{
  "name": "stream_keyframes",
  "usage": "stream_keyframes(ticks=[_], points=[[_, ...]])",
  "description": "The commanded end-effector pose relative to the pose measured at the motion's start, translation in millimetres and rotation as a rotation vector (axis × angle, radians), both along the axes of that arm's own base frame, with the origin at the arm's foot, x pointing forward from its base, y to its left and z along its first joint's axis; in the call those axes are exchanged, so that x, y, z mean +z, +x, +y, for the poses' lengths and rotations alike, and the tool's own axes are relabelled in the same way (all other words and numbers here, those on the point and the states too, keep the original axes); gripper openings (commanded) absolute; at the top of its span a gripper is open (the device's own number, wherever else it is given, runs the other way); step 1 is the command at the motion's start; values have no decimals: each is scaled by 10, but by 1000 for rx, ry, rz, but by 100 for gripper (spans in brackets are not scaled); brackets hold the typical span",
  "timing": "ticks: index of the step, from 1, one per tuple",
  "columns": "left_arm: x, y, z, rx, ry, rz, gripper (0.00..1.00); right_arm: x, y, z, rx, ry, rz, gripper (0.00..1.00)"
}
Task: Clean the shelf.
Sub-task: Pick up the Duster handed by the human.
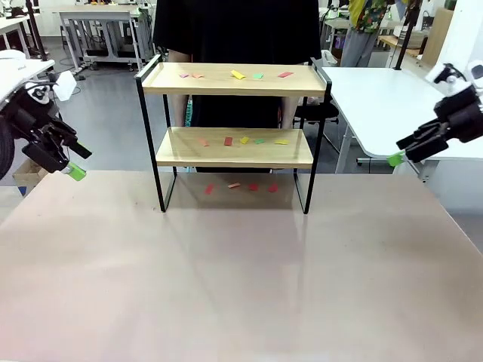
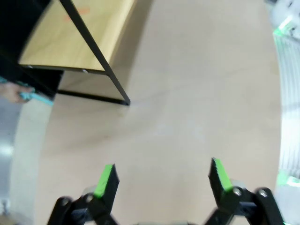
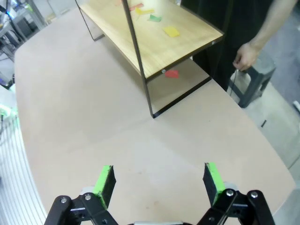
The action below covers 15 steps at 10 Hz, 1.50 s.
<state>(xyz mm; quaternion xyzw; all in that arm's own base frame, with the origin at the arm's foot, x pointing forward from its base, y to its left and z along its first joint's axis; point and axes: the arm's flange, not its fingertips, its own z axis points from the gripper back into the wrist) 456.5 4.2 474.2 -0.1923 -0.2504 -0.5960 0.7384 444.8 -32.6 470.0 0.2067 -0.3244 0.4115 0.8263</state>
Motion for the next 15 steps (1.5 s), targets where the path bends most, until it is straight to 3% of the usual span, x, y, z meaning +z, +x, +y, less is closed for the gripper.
stream_keyframes(ticks=[1, 5, 7, 9, 12, 15], points=[[106, -86, -92, 12, 68, 25, 100, 114, -64, 217, -15, -31, 15, 100], [20, -16, -60, 7, 47, 7, 100, 31, -11, 165, -1, -41, 7, 100], [-64, 366, 423, 46, -114, 0, 100, 53, 385, -436, 117, 132, -104, 100], [-202, 607, 743, -71, -249, 1, 100, -132, 566, -911, 222, 247, -140, 100], [-373, 968, 1165, -157, -426, -104, 100, -312, 814, -1562, 325, 347, -240, 100], [-564, 1255, 1263, -216, -557, -166, 100, -501, 1013, -1865, 363, 418, -282, 100]])
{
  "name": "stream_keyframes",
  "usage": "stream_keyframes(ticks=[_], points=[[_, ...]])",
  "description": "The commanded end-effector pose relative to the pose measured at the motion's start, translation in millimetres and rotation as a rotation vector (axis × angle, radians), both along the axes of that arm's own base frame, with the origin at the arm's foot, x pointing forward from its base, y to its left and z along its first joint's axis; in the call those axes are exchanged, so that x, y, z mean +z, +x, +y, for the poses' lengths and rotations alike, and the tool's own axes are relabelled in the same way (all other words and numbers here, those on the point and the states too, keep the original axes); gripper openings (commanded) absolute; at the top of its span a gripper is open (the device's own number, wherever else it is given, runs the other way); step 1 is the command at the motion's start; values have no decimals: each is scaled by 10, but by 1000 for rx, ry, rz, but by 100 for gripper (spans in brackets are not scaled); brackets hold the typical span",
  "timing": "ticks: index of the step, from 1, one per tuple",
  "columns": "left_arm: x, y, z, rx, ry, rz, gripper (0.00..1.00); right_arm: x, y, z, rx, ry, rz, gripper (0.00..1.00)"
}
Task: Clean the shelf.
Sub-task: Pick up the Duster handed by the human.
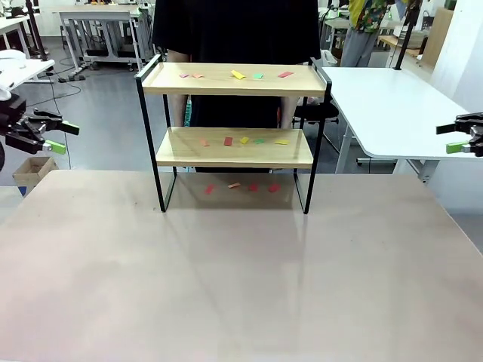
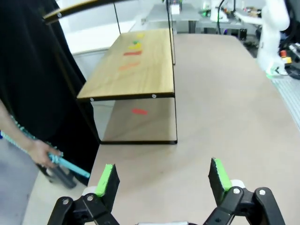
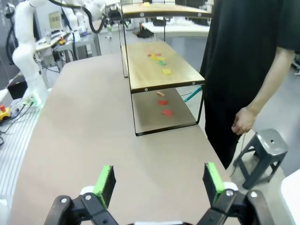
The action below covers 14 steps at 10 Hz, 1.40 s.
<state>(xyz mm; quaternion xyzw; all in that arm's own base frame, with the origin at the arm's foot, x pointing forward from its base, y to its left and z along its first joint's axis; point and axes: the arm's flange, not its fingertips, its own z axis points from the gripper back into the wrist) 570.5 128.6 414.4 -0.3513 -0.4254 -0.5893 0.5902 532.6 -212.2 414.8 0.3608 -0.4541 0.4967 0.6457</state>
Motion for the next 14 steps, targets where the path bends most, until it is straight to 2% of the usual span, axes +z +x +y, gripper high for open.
stream_keyframes(ticks=[1, 4, 9, 11, 14], points=[[-11, 182, 45, -15, -69, -33, 100, 20, 178, -139, 20, 71, -40, 100], [-107, 362, 95, 5, -125, 21, 100, 11, 253, -256, 32, 129, -54, 100], [-122, 424, 177, -40, -242, 24, 100, 23, 307, -358, 41, 190, -72, 100], [-27, 366, 243, -58, -296, 18, 100, 108, 245, -369, 54, 217, -90, 100], [13, 366, 275, -49, -299, 22, 100, 189, 228, -356, 55, 226, -97, 100]])
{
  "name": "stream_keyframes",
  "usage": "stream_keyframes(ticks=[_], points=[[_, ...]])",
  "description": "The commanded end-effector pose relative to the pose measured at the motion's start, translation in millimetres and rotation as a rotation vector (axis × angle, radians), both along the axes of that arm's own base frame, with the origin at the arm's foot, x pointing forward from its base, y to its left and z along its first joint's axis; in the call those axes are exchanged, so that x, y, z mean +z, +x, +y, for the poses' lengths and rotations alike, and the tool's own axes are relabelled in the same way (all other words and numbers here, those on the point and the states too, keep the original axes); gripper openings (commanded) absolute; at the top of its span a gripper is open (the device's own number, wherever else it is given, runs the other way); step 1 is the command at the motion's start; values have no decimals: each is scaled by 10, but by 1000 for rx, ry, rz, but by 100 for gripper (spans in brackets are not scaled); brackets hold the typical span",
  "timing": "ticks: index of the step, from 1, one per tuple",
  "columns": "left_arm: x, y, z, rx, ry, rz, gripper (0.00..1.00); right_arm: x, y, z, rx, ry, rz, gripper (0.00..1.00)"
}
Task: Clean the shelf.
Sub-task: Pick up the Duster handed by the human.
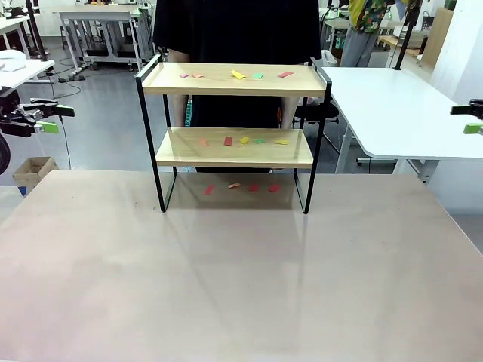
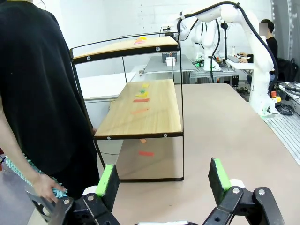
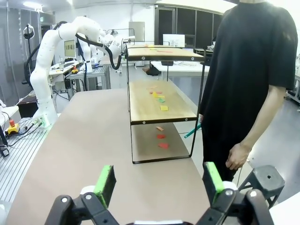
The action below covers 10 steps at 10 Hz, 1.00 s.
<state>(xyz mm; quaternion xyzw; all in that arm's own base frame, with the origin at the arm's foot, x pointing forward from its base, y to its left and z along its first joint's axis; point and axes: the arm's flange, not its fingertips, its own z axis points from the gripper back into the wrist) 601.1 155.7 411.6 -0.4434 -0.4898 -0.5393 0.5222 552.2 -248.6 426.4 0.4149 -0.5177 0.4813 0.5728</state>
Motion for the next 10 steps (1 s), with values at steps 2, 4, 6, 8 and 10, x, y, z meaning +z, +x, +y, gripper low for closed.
stream_keyframes(ticks=[2, 4, 6, 8, 10], points=[[41, 58, -18, -14, -38, 22, 100, 75, 30, 6, -4, 31, -9, 100], [29, 59, -20, -22, -44, 25, 100, 78, 28, -2, -7, 36, -11, 100], [29, 72, -28, -18, -67, 36, 100, 86, 27, -4, -14, 43, -11, 100], [-39, 16, -27, -21, -21, 22, 100, 12, 5, -3, -5, 8, -5, 100], [-39, 16, -27, -21, -21, 22, 100, 12, 5, -3, -5, 8, -5, 100]])
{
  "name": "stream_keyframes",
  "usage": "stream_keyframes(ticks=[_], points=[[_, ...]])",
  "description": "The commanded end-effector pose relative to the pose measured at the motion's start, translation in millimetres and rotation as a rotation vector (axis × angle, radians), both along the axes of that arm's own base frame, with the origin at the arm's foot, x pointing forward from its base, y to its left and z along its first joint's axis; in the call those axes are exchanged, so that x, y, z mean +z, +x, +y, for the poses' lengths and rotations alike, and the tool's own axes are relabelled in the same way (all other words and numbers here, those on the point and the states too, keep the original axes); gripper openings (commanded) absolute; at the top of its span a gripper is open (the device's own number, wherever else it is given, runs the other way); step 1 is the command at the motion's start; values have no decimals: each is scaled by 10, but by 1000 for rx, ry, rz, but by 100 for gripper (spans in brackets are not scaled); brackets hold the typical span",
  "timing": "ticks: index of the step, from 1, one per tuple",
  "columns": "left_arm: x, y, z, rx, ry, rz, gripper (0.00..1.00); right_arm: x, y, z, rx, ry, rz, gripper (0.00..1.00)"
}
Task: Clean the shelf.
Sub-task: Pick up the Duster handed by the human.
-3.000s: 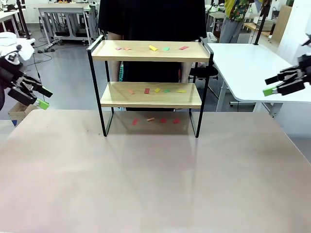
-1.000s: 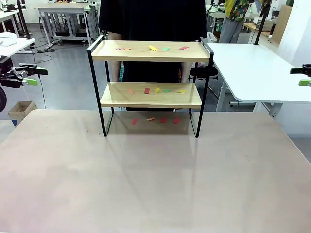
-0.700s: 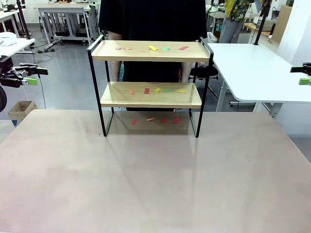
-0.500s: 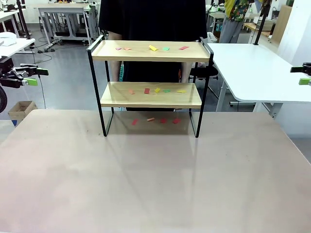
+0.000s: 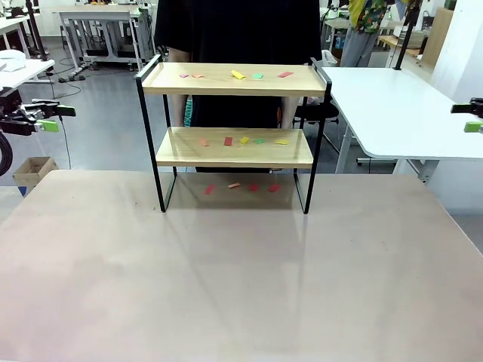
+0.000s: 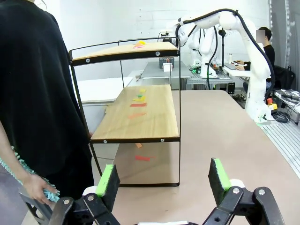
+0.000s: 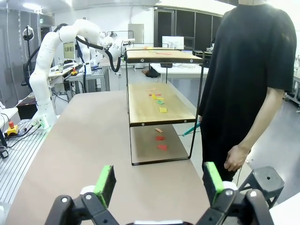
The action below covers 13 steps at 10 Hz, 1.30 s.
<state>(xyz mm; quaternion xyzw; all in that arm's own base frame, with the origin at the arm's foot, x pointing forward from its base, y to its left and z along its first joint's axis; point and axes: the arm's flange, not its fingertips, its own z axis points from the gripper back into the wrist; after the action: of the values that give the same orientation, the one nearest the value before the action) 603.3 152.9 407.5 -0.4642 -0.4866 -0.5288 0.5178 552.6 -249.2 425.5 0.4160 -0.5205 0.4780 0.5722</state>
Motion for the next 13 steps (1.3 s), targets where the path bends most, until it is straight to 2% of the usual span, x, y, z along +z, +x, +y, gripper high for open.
stream_keyframes(ticks=[1, 13], points=[[2, -6, 1, -4, 12, -9, 100, 20, 1, 3, 0, 0, -5, 100], [2, -6, 1, -4, 12, -9, 100, 20, 1, 3, 0, 0, -5, 100]])
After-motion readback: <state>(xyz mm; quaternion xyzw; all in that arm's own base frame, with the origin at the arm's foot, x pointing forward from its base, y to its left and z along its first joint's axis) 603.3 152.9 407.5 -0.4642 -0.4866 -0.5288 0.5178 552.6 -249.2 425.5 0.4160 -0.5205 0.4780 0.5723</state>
